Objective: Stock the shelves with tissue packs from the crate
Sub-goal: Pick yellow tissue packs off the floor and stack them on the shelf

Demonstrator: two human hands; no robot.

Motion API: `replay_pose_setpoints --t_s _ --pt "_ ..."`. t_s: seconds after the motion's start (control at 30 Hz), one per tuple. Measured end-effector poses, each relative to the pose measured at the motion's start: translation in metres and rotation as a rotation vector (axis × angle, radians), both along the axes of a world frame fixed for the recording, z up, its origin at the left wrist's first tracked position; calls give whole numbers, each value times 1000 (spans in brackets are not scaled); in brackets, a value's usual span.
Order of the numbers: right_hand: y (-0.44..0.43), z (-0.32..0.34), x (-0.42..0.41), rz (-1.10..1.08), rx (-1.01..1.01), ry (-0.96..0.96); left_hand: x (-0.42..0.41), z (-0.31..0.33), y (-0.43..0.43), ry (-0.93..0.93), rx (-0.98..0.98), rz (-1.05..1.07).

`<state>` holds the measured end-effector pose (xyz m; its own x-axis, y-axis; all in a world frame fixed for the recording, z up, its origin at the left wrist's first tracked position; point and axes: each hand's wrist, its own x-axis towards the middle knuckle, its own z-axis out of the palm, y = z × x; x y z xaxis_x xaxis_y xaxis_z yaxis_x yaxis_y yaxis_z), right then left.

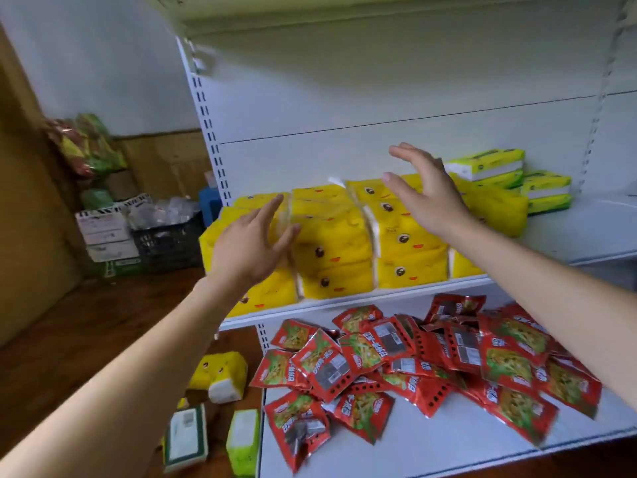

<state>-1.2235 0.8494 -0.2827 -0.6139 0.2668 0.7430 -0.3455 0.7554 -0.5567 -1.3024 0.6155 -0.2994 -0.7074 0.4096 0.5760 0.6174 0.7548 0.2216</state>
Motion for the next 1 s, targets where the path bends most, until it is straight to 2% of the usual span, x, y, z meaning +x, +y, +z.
replay_pose_setpoints --t_s 0.1,0.23,0.37,0.5,0.57,0.7,0.9,1.0 --pt "-84 6 -23 114 57 -35 -8 -3 -78 34 -23 110" --pt "-198 1 -47 288 97 -73 -16 -25 -185 -23 49 208" --pt "-306 -39 -71 425 170 -152 -27 -93 -285 -207 151 250" --pt "-391 -116 -105 488 254 -356 -26 -182 -369 -442 139 307" --pt "-419 -157 -121 474 278 -523 -23 -212 -406 -544 86 319" --pt "-443 -225 -151 427 321 -843 -27 -246 -463 -640 -4 302" --pt "-413 -303 -190 290 285 -1125 -51 -293 -475 -843 -19 216" --pt "-382 -341 -211 199 249 -1188 -58 -318 -454 -903 6 177"
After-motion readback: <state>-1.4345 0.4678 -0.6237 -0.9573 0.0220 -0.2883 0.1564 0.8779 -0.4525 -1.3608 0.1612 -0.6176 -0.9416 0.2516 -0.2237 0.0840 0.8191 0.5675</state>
